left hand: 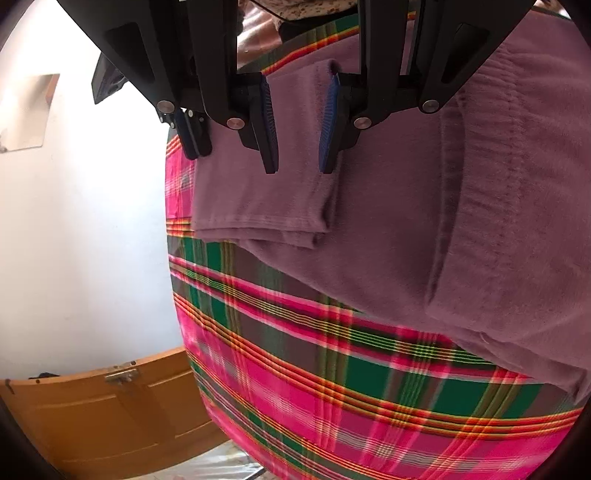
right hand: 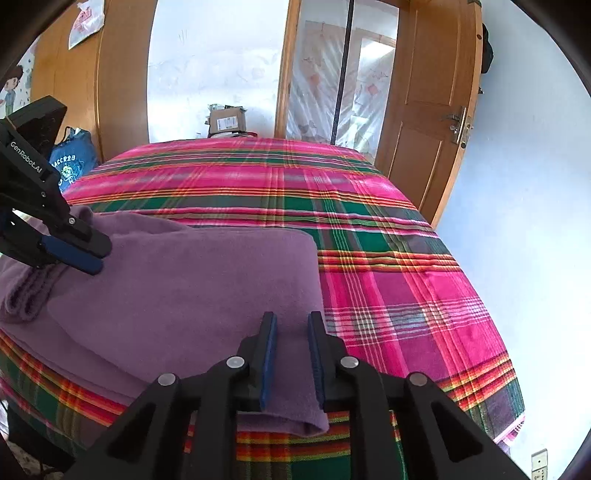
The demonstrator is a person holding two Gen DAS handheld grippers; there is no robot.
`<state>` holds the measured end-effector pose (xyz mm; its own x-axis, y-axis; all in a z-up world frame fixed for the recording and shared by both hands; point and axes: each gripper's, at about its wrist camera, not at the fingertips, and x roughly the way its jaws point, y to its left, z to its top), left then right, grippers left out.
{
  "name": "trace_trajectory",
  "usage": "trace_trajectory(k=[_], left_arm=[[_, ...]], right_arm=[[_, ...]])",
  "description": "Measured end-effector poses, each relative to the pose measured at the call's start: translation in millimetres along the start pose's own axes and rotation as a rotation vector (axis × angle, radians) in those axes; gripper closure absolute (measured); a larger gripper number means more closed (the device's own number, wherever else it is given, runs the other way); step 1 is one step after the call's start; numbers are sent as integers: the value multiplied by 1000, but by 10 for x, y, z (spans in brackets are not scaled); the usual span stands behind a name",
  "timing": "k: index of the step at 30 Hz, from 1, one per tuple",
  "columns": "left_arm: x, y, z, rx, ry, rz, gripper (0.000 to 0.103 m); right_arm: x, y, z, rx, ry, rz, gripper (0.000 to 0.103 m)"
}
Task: Fold clothes
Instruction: 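Open both grippers and release the folded purple edge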
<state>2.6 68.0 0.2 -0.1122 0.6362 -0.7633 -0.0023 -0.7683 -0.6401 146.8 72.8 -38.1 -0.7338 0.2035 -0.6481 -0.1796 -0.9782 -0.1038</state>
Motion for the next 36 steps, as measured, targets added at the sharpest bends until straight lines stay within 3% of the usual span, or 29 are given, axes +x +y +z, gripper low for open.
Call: trace_trajectory(k=[6,11,14,19,29,36], left_arm=[[-3,43,-29,-8,19,15,80],[-117,49,-51,-3,0,18,80],[-253,67,-55,-2,-19,3,80],[-556,180,-66,-23,-64,-20,80],[-943,397,-164,-71,-137,-46,78],[-1076,600,-237,-94,-162,-39,78]], right_arm=[[-90,-28,6,17,-1,-21,80],[-241,181,52,-18,-53,68,80],[-216,417,19,-79,-39,131,80],[-183,613,-3,-125,-22,142,80],[-243,1095,97,-225,-70,252,80],[-149,1158,36,-211,-18,239,80]])
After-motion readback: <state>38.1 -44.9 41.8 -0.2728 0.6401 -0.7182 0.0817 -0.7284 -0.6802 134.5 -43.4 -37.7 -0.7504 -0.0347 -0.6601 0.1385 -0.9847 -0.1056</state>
